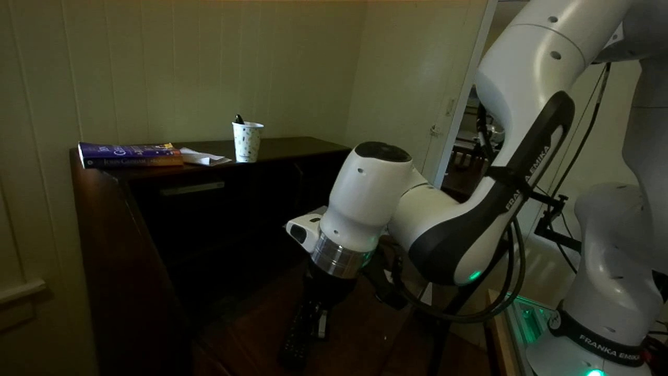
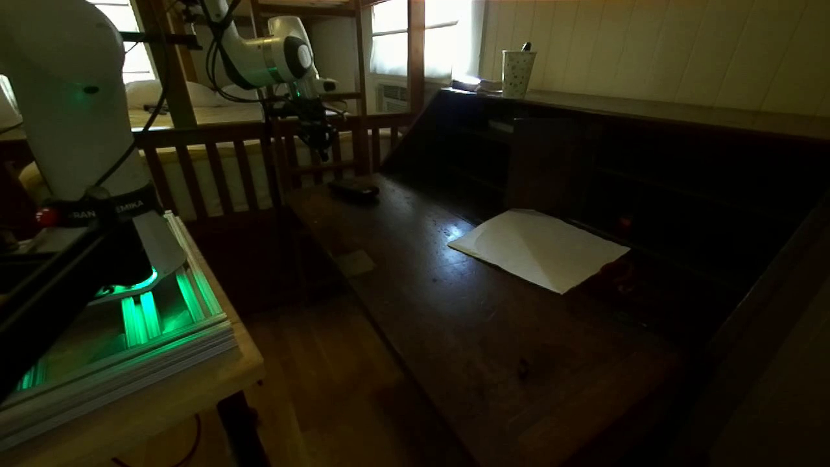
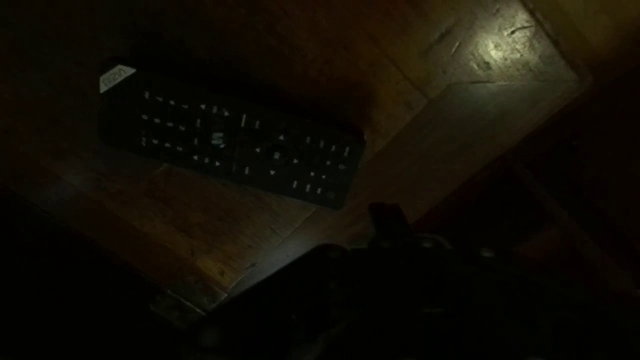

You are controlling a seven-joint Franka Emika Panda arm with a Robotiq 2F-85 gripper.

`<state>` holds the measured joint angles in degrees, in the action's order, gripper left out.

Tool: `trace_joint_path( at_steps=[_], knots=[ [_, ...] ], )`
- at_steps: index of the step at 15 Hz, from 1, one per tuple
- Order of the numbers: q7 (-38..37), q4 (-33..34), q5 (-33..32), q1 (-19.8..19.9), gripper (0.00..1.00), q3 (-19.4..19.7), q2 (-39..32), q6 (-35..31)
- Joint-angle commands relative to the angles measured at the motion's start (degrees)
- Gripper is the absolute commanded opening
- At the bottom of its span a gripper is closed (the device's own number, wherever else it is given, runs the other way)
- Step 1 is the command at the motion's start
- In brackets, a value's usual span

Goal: Press a button on the remote

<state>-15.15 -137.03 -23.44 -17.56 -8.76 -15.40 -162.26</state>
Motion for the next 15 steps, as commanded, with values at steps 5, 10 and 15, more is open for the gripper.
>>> trace_joint_path(
  at_steps=[5,10,15],
  knots=[
    [-8.05,6.25,-7.33,-5.84,0.0,5.68,-6.74,-1.48],
    [-10.35,8.17,-9.0,-8.19,0.0,9.25,-9.62,-2.34],
    [-11.6,9.32,-9.37,-10.65,0.0,12.64,-12.09,-4.38]
  ],
)
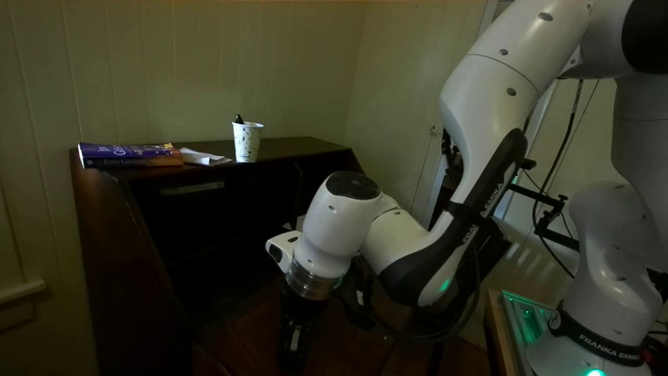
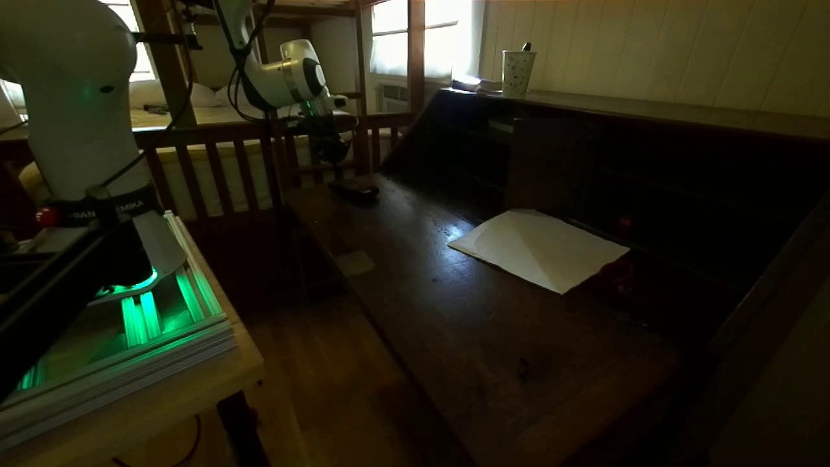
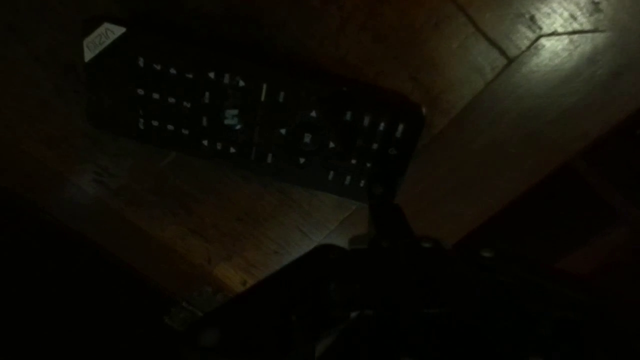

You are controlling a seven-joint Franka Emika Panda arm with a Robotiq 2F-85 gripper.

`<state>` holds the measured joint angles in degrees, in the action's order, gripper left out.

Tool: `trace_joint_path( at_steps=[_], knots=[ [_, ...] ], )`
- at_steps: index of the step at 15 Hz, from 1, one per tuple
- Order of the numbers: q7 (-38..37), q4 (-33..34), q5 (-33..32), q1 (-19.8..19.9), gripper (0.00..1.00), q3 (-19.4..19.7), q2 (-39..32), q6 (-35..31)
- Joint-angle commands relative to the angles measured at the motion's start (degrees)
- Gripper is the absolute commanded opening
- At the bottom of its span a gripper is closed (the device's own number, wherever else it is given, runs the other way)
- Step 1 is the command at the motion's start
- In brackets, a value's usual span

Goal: Press a button on the remote

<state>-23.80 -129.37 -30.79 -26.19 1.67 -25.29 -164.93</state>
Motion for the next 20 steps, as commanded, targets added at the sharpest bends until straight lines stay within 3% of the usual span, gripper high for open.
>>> trace_joint_path(
  at_steps=[1,10,20],
  knots=[
    [-3.18,1.76,-1.99,-2.56,0.0,2.82,-2.54,-2.05],
    [-3.32,1.33,-0.35,-3.92,0.0,3.98,-3.14,-3.09],
    [-2.77,-0.24,1.09,-2.97,0.0,2.41,-0.99,-1.72]
  ],
)
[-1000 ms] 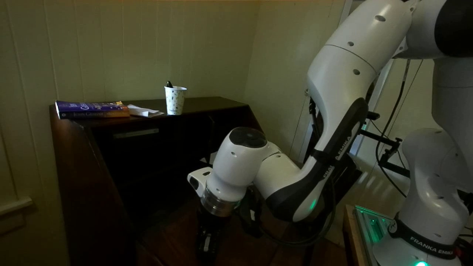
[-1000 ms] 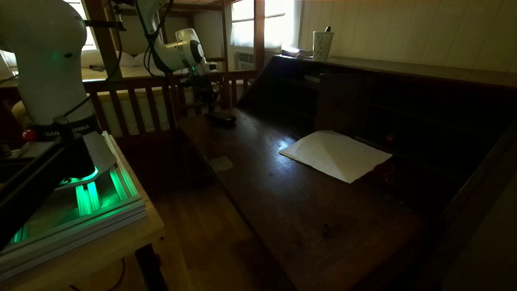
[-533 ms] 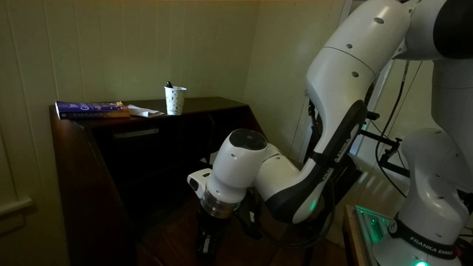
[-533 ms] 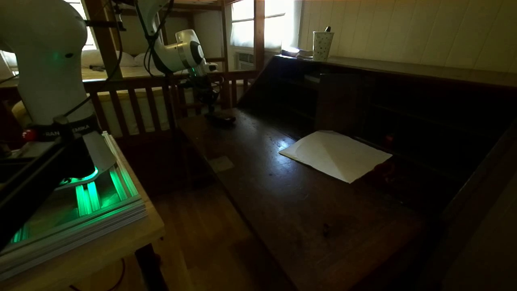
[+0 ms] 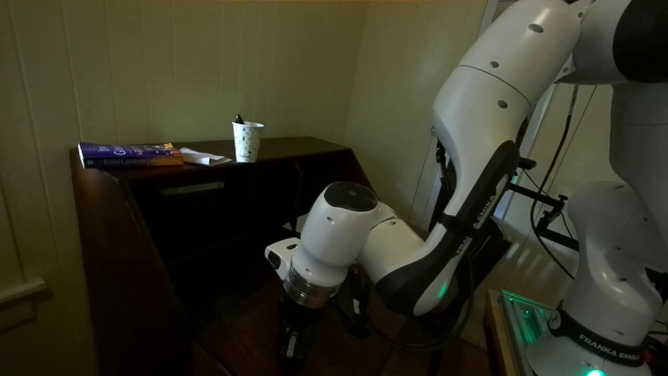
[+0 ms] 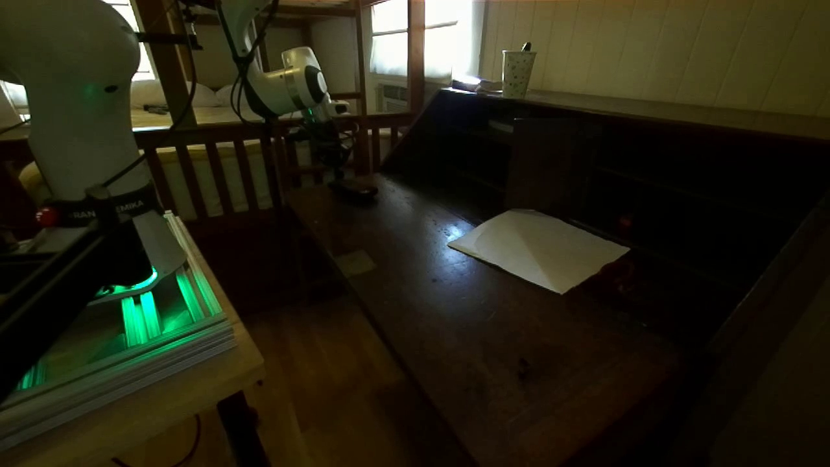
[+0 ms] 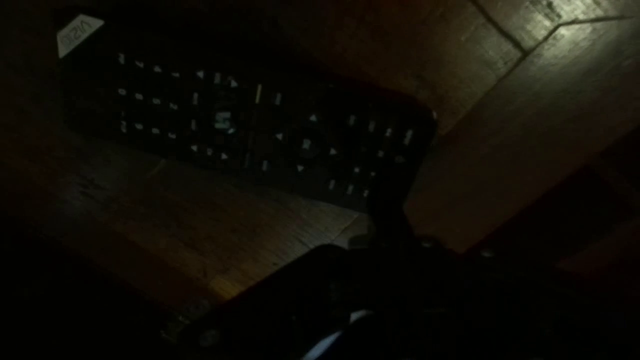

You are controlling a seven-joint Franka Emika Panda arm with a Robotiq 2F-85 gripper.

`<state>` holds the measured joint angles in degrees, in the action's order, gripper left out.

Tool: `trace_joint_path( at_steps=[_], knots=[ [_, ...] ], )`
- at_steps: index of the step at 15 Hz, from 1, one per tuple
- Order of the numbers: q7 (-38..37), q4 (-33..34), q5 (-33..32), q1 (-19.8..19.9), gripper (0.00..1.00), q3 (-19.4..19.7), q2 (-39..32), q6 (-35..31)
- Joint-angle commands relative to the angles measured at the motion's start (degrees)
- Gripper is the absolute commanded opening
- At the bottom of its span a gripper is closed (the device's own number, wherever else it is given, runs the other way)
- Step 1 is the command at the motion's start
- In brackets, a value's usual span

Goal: Press a button on the remote

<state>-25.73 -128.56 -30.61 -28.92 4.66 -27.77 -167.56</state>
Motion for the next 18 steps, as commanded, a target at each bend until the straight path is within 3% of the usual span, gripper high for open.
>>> trace_joint_path(
  at_steps=[1,18],
  knots=[
    [-0.69,-1.16,1.16,-0.1,0.0,-0.9,1.63,1.1],
    [-1.63,-2.01,1.62,0.74,0.0,-1.82,2.64,2.62]
  ],
)
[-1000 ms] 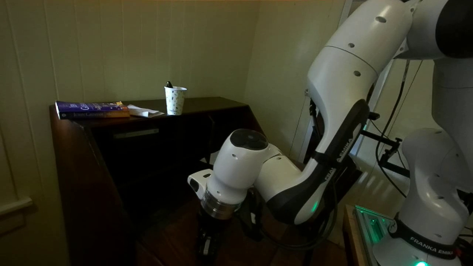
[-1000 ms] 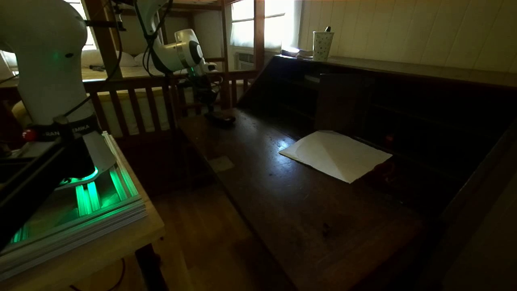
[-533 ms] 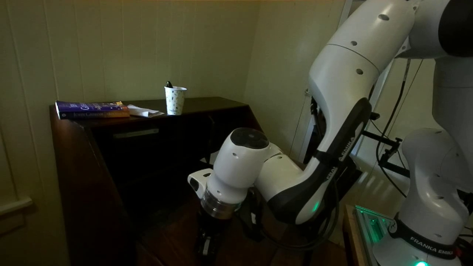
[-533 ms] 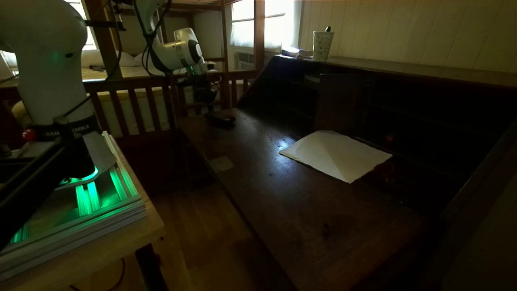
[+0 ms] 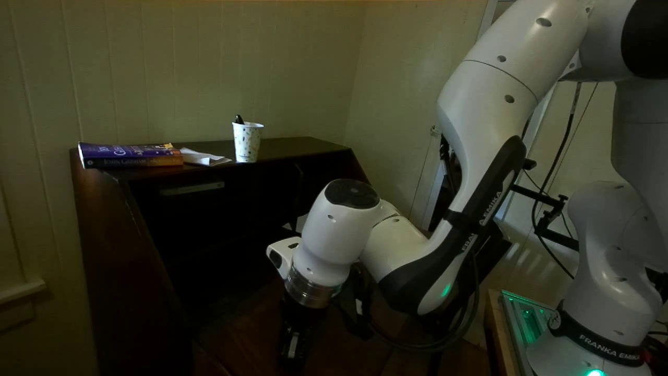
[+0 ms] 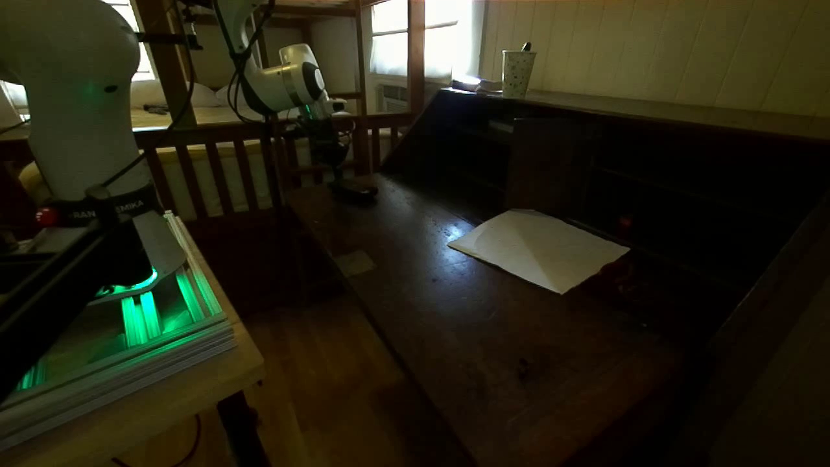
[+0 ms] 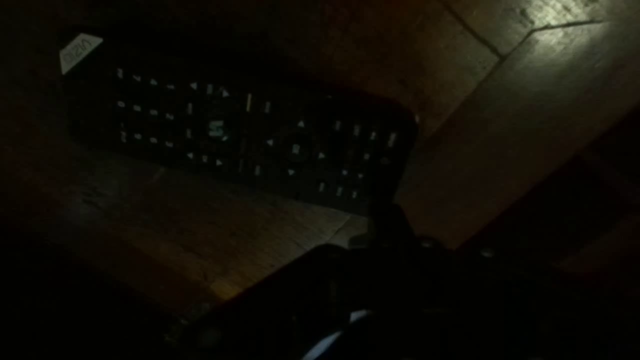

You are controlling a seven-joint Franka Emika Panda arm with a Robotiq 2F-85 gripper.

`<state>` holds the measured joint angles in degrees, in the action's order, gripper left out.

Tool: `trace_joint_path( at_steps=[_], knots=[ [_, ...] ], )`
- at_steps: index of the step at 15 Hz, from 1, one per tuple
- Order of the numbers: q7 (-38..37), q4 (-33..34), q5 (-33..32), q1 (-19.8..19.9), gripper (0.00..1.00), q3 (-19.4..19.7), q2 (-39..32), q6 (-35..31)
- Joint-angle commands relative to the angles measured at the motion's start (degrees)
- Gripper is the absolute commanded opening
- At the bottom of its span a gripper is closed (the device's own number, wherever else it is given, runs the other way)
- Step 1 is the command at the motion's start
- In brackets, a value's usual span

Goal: Press a button on the remote

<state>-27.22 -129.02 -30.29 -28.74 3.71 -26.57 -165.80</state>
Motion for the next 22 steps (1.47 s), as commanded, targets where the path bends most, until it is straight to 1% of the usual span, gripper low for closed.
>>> trace_joint_path(
  at_steps=[1,2,7,9,13,17,18,22],
  knots=[
    [-0.18,-1.58,1.18,0.59,0.0,-0.79,1.28,0.35],
    [-0.72,-1.44,0.76,0.1,0.0,-0.24,1.15,0.72],
    [0.04,-1.75,1.32,1.01,0.0,-0.9,0.31,0.06],
    [0.36,-1.81,1.1,1.29,0.0,-1.0,-0.22,-1.24],
    [1.79,-1.51,1.94,3.0,0.0,-2.84,-0.79,-1.36],
    [4.08,0.38,3.21,5.07,0.0,-6.2,-3.32,1.67],
    [6.55,0.89,6.12,3.51,0.0,-5.38,-4.2,2.49],
    [10.36,4.44,9.84,3.58,0.0,-6.83,-7.14,8.91]
  ],
)
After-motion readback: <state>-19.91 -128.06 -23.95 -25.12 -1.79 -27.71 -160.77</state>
